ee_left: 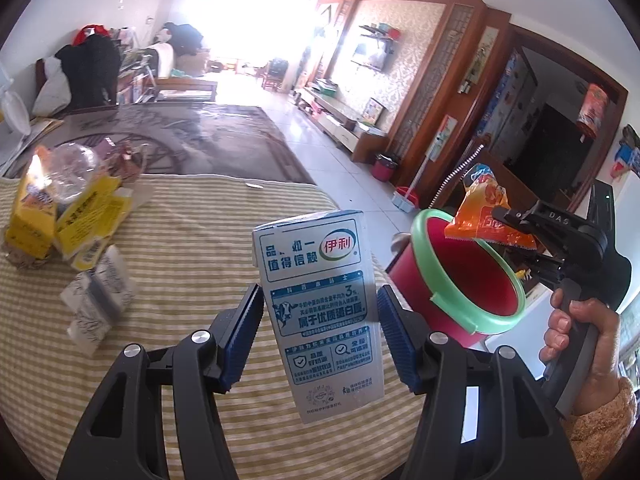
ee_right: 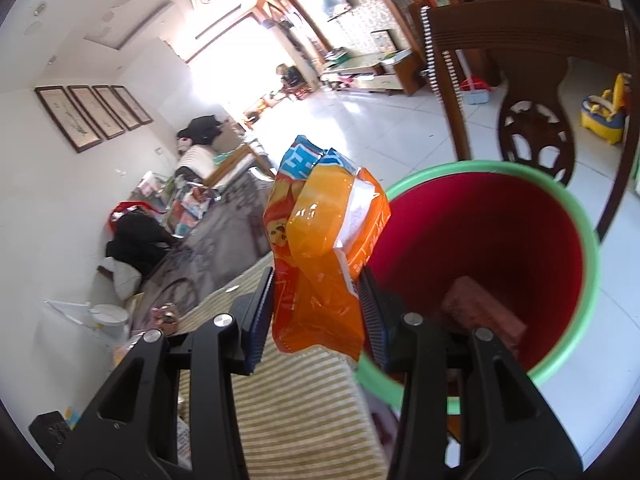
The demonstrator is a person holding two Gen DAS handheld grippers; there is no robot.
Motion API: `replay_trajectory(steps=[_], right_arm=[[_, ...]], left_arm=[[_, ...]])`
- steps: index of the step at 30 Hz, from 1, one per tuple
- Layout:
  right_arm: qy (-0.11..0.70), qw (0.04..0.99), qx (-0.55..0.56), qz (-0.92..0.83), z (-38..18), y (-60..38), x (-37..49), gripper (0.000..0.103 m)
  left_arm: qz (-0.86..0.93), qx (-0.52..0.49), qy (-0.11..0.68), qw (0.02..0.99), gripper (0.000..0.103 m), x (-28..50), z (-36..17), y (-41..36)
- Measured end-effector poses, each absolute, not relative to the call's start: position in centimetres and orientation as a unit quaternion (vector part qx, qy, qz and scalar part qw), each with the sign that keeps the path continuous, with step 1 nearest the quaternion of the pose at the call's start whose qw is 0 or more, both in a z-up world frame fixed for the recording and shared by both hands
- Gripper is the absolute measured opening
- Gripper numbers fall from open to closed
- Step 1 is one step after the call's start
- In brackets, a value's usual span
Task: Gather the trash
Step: 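Carry both items over the red bucket and open both grippers to drop them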
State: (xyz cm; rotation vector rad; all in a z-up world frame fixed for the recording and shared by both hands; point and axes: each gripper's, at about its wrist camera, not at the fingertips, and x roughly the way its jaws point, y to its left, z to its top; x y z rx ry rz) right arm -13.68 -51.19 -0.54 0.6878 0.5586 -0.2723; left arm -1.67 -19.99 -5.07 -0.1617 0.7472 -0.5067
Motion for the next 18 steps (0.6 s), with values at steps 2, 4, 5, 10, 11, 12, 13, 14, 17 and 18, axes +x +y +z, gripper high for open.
replay_trajectory(steps=[2,4,5,10,11,12,13,14,17,18], right_arm=[[0.278,0.891,0.332,-0.137,-1.0,-51.8,-13.8,0.041],[0.284,0.886,0.339,-0.142,-1.6,-52.7,-14.0,0.041],[0.285,0.883,0.343,-0.148,-1.8,-53.1,-14.2,0.041],[0.285,0.864,0.359,-0.21,-2.6,-54.6,-15.2,0.077],[0.269,0.858,0.375,-0.226,-2.7,-55.2,-15.9,0.08],[0.257,0.856,0.384,-0.234,-2.6,-55.7,-16.4,0.081],[0.24,0.854,0.393,-0.244,-2.4,-55.9,-17.0,0.081],[0.217,0.852,0.399,-0.261,-2.0,-56.3,-17.8,0.081],[0.156,0.848,0.396,-0.314,-1.0,-57.0,-20.2,0.087],[0.143,0.847,0.396,-0.324,-1.0,-57.1,-20.8,0.087]], left_arm=[[-0.251,-0.079,0.363,0.894,0.056,-1.5,-5.1,-20.7],[-0.259,-0.085,0.368,0.889,0.056,-1.1,-5.2,-21.6],[-0.263,-0.087,0.369,0.887,0.056,-0.8,-5.2,-21.9],[-0.288,-0.091,0.369,0.879,0.056,0.2,-4.8,-24.8],[-0.294,-0.096,0.369,0.876,0.056,0.4,-4.7,-25.3],[-0.307,-0.105,0.37,0.87,0.056,0.8,-4.5,-26.4],[-0.318,-0.109,0.372,0.865,0.056,1.2,-4.2,-27.3],[-0.328,-0.109,0.371,0.862,0.056,1.5,-4.0,-28.4],[-0.358,-0.103,0.367,0.852,0.056,2.3,-3.2,-31.8],[-0.366,-0.101,0.367,0.849,0.056,2.5,-3.0,-32.9]])
